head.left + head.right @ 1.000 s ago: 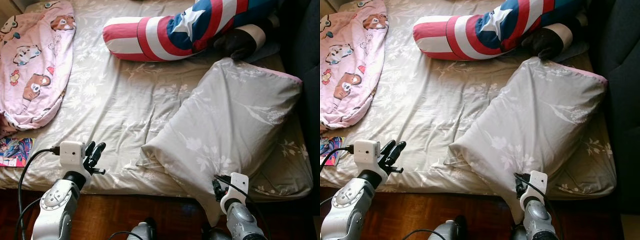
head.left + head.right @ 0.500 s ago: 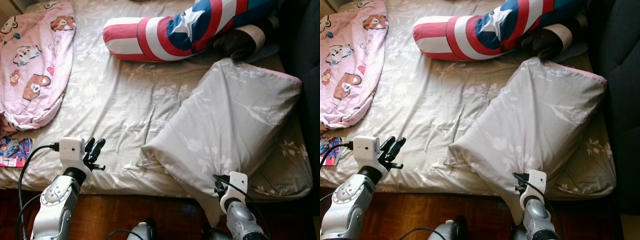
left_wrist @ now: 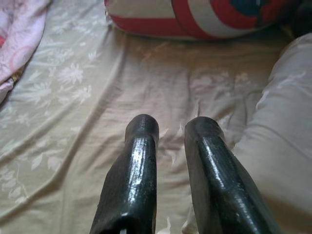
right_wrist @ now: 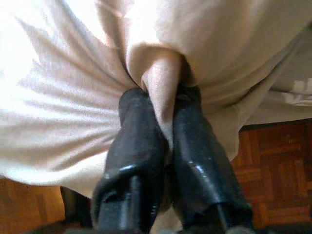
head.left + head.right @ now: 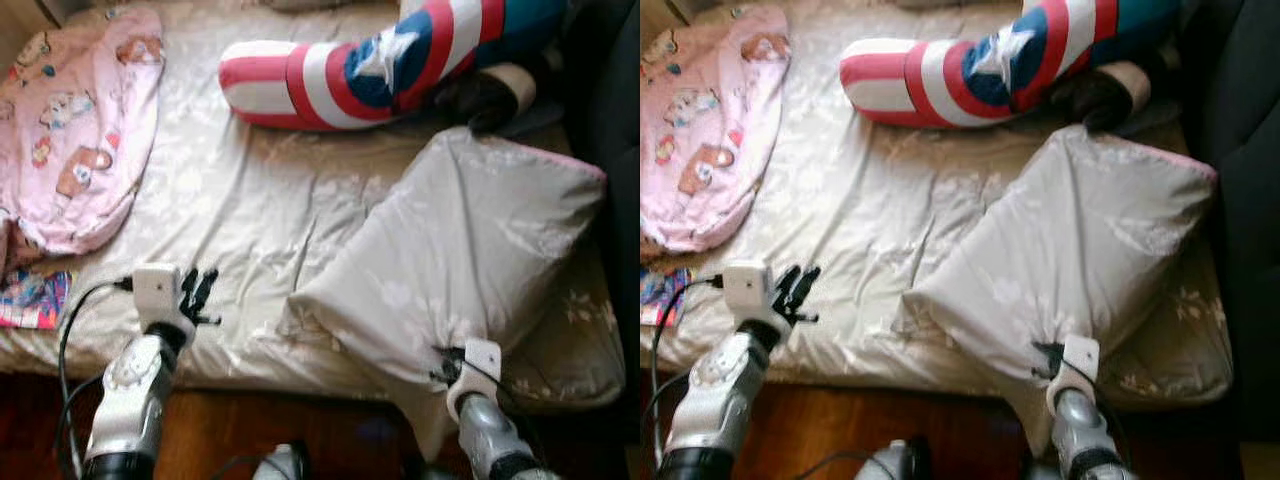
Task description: Clean up the room
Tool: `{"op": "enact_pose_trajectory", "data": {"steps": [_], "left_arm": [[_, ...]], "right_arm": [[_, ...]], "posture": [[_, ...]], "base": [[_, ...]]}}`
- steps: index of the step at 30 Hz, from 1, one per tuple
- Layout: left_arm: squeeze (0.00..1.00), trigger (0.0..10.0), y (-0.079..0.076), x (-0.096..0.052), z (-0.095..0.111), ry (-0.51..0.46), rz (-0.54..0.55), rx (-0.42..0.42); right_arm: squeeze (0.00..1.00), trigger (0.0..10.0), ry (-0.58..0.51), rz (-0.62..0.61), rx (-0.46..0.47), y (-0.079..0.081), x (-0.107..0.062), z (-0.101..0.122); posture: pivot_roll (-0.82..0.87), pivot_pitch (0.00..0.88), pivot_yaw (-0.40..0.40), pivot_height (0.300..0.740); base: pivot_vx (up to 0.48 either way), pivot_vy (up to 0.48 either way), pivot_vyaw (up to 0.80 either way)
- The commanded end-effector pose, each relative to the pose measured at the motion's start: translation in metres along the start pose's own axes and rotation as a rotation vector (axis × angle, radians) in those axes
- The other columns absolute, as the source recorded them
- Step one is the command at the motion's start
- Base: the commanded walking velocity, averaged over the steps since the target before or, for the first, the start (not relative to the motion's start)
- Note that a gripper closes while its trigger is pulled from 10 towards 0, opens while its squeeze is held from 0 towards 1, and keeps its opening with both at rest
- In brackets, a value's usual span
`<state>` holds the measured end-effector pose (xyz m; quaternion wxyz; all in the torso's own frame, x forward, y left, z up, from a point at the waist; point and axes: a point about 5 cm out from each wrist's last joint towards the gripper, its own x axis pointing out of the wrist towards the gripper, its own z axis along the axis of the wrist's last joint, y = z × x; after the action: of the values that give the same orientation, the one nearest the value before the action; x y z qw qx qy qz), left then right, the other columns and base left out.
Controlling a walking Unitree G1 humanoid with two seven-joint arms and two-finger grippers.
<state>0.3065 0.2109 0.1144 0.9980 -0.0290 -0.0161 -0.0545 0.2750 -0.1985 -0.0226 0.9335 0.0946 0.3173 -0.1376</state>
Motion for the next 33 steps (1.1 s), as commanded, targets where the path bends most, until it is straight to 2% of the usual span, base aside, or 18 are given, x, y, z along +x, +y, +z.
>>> {"op": "enact_pose_trajectory", "data": {"steps": [1, 5, 6, 7, 9, 13, 16, 21, 26, 27, 28, 33], "left_arm": [[0.00, 10.0, 0.006, -0.003, -0.007, 0.019, 0.033, 0.002], [0.00, 10.0, 0.004, 0.003, -0.009, 0.008, 0.043, -0.006], [0.00, 10.0, 0.004, 0.004, -0.009, -0.002, 0.047, -0.013], [0.00, 10.0, 0.004, 0.004, -0.009, -0.002, 0.047, -0.013], [0.00, 10.0, 0.006, 0.005, -0.008, -0.012, 0.059, -0.017], [0.00, 10.0, 0.007, 0.006, -0.010, -0.012, 0.067, -0.023], [0.00, 10.0, 0.008, 0.008, -0.011, -0.015, 0.071, -0.026], [0.00, 10.0, 0.005, 0.009, -0.014, -0.014, 0.062, -0.027], [0.00, 10.0, 0.005, 0.010, -0.015, -0.014, 0.060, -0.026], [0.00, 10.0, 0.006, 0.009, -0.015, -0.012, 0.058, -0.023], [0.00, 10.0, 0.006, 0.009, -0.016, -0.010, 0.058, -0.021], [0.00, 10.0, 0.007, 0.008, -0.017, -0.006, 0.058, -0.016]], "right_arm": [[0.00, 0.0, -0.010, -0.096, 0.039, -0.022, 0.000, 0.005], [0.00, 0.0, -0.087, -0.168, 0.035, -0.043, 0.001, 0.026], [0.00, 0.0, -0.125, -0.205, 0.049, -0.056, 0.000, 0.037], [0.00, 0.0, -0.125, -0.205, 0.049, -0.056, 0.000, 0.037], [0.00, 0.0, -0.179, -0.259, 0.065, -0.076, -0.002, 0.055], [0.00, 0.0, -0.239, -0.325, 0.079, -0.099, -0.006, 0.077], [0.00, 0.0, -0.284, -0.416, 0.085, -0.128, -0.015, 0.100], [0.00, 0.0, -0.309, -0.506, 0.090, -0.156, -0.025, 0.116], [0.00, 0.0, -0.315, -0.517, 0.095, -0.161, -0.028, 0.119], [0.00, 4.7, -0.302, -0.523, 0.087, -0.160, -0.027, 0.116], [0.00, 10.0, -0.285, -0.523, 0.068, -0.157, -0.025, 0.112], [0.00, 10.0, -0.275, -0.500, 0.074, -0.151, -0.022, 0.107]], "posture": [[0.09, 0.149, 0.088, 0.740], [0.07, 0.136, 0.068, 0.740], [0.07, 0.133, 0.062, 0.740], [0.07, 0.133, 0.062, 0.740], [0.04, 0.126, 0.056, 0.740], [0.03, 0.119, 0.049, 0.740], [0.02, 0.117, 0.049, 0.740], [0.01, 0.119, 0.048, 0.740], [0.01, 0.120, 0.050, 0.740], [0.02, 0.120, 0.054, 0.740], [0.02, 0.122, 0.055, 0.740], [0.02, 0.119, 0.059, 0.740]], "base": [[0.000, 0.000, 0.00], [0.000, 0.000, 0.00], [0.000, 0.000, 0.00], [0.000, 0.000, 0.00], [0.000, 0.000, 0.00], [0.000, 0.000, 0.00], [0.000, 0.000, 0.00], [0.000, 0.000, 0.00], [0.000, 0.000, 0.00], [0.000, 0.000, 0.00], [0.000, 0.000, 0.00], [0.000, 0.000, 0.00]]}}
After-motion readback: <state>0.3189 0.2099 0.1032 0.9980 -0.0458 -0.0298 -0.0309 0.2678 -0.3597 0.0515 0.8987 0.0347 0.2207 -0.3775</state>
